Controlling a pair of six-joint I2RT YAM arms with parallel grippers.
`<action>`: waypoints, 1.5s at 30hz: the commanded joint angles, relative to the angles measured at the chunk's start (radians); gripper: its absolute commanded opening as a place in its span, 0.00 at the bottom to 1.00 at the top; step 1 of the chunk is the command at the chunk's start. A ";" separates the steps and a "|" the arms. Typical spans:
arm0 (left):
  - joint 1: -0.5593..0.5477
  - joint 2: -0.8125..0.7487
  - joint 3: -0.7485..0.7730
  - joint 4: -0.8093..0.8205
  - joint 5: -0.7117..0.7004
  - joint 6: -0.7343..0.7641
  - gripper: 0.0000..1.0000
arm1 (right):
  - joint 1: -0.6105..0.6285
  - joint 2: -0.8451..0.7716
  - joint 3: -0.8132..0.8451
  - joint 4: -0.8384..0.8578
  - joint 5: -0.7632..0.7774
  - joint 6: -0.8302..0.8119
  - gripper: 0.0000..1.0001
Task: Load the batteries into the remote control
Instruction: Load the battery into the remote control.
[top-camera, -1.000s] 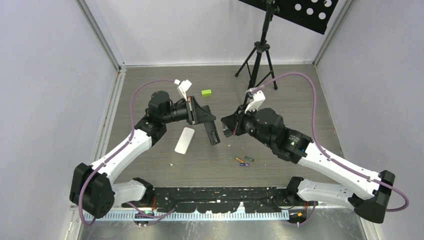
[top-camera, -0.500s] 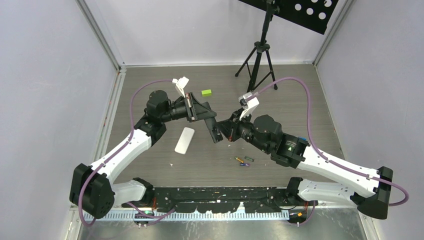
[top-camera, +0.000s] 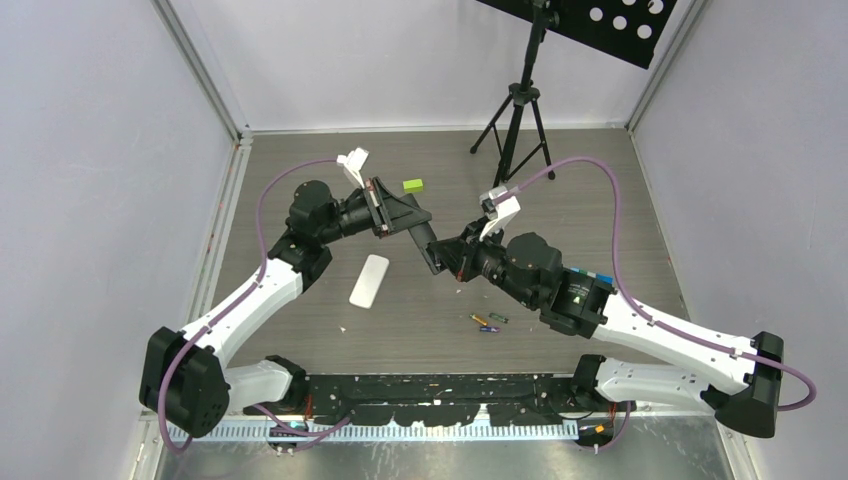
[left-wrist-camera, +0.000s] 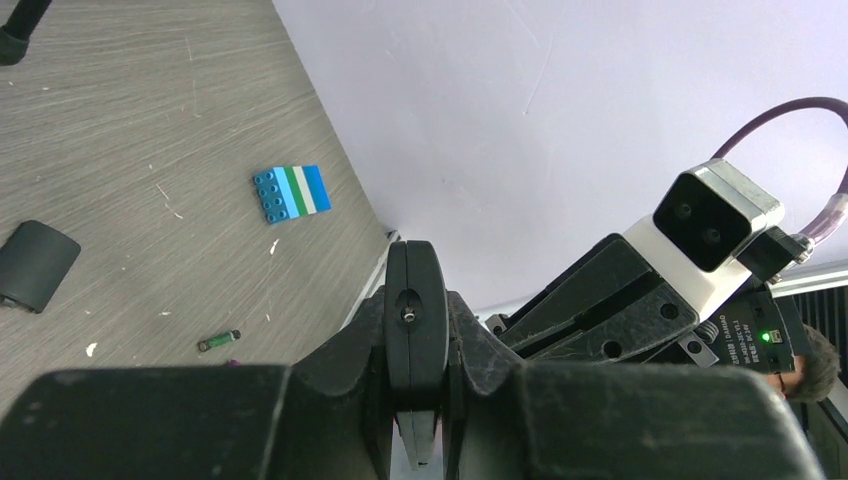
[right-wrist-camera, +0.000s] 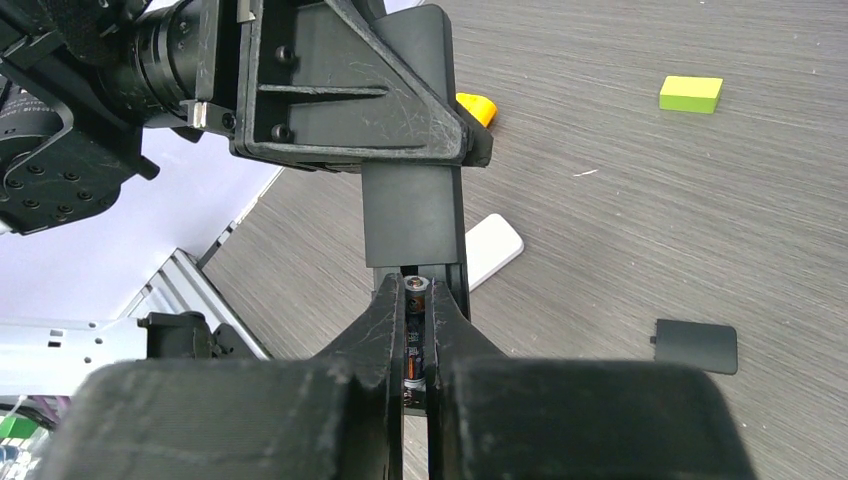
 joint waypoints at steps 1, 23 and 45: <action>0.003 -0.014 0.006 0.096 -0.020 -0.032 0.00 | 0.006 -0.003 -0.021 0.041 0.007 -0.009 0.03; 0.015 0.000 0.071 0.180 -0.015 -0.170 0.00 | 0.006 -0.010 -0.163 0.103 -0.093 -0.082 0.09; 0.033 0.029 0.129 0.199 -0.053 -0.283 0.00 | 0.008 0.095 -0.240 0.075 -0.010 -0.195 0.08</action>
